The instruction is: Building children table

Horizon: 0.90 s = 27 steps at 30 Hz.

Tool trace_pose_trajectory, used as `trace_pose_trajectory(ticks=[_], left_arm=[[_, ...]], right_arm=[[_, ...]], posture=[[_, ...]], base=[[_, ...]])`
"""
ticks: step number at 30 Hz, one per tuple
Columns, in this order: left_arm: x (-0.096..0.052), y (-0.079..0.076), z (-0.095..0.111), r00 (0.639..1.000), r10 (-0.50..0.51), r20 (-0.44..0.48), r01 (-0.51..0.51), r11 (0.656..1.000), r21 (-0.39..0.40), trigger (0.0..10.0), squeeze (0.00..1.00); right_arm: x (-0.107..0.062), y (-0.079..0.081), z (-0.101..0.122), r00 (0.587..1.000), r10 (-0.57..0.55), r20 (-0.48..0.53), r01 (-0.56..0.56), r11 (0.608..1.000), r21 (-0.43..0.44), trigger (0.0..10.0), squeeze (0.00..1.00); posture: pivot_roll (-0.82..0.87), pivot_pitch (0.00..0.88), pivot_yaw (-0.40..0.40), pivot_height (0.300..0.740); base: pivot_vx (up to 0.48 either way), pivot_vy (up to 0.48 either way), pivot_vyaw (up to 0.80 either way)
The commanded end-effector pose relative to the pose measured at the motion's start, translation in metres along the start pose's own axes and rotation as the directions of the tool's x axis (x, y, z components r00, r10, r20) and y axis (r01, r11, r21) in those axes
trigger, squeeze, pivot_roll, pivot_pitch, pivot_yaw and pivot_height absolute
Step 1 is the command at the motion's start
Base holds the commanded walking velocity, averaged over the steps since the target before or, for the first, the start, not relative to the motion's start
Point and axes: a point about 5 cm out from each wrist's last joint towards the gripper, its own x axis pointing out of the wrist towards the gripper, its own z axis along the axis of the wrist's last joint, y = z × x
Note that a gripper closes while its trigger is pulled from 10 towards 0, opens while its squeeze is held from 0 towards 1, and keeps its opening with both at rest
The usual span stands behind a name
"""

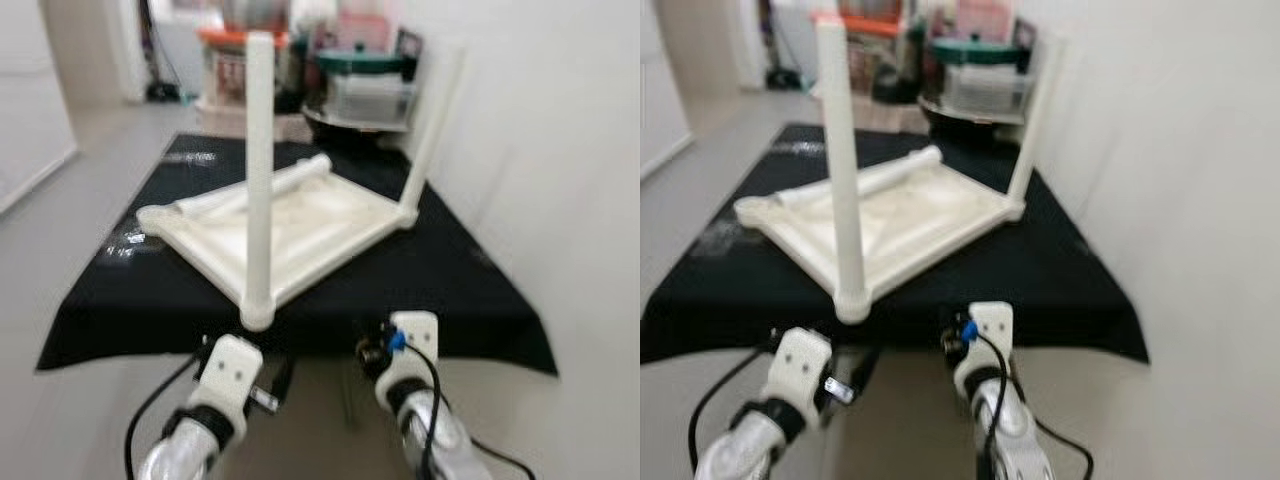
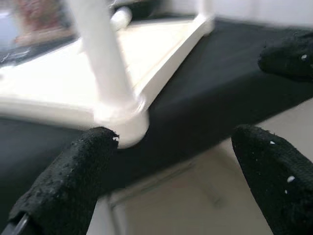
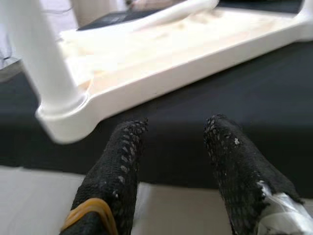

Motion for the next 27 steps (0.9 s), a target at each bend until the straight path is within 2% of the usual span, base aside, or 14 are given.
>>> trace_pose_trajectory(ticks=[1, 4, 7, 27], left_arm=[[0.0028, 0.0007, -0.0007, 1.000, 0.004, -0.010, -0.004, 1.000, -0.022, 10.0, 0.00], [0.0031, 0.0012, -0.0009, 1.000, 0.006, -0.012, -0.007, 1.000, -0.025, 10.0, 0.00], [0.0036, 0.0018, -0.0014, 1.000, 0.009, -0.015, -0.010, 1.000, -0.027, 10.0, 0.00], [0.0051, 0.0010, -0.0004, 1.000, -0.002, -0.013, 0.001, 1.000, -0.020, 10.0, 0.00]], right_arm=[[0.0008, -0.0034, 0.0004, 1.000, -0.013, -0.009, 0.013, 1.000, 0.007, 10.0, 0.00], [0.0011, -0.0036, 0.0003, 1.000, -0.014, -0.011, 0.015, 1.000, 0.009, 10.0, 0.00], [0.0014, -0.0039, 0.0007, 1.000, -0.015, -0.013, 0.015, 1.000, 0.009, 10.0, 0.00], [0.0019, -0.0041, 0.0017, 1.000, -0.018, -0.020, 0.018, 1.000, 0.013, 10.0, 0.00]], posture=[[0.06, 0.000, -0.089, 0.740], [0.06, 0.000, -0.088, 0.740], [0.06, 0.000, -0.089, 0.740], [0.06, 0.000, -0.089, 0.740]], base=[[0.000, 0.000, 0.00], [0.000, 0.000, 0.00], [0.000, 0.368, 0.00], [0.000, 0.480, 0.00]])
